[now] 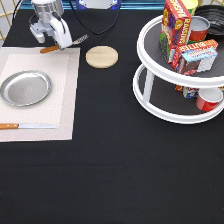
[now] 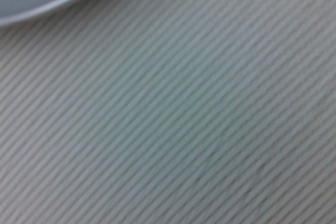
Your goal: Arrange plate and fork
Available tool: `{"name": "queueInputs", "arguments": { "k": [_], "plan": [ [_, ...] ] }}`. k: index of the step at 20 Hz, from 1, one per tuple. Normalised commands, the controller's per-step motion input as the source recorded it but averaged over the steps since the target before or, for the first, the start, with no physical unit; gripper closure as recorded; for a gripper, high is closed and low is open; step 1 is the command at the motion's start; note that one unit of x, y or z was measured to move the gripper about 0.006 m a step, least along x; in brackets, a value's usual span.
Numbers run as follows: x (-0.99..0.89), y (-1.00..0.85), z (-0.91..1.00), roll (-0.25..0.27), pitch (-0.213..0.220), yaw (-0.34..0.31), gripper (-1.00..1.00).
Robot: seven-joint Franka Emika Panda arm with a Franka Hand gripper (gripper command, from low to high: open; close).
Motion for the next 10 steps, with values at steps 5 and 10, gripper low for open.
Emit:
{"name": "queueInputs", "arguments": {
  "k": [5, 10],
  "plan": [
    [0.36, -0.38, 0.25, -0.102, 0.059, -0.151, 1.00],
    [0.55, -0.49, 0.31, -0.102, 0.053, -0.091, 1.00]
  ]
}}
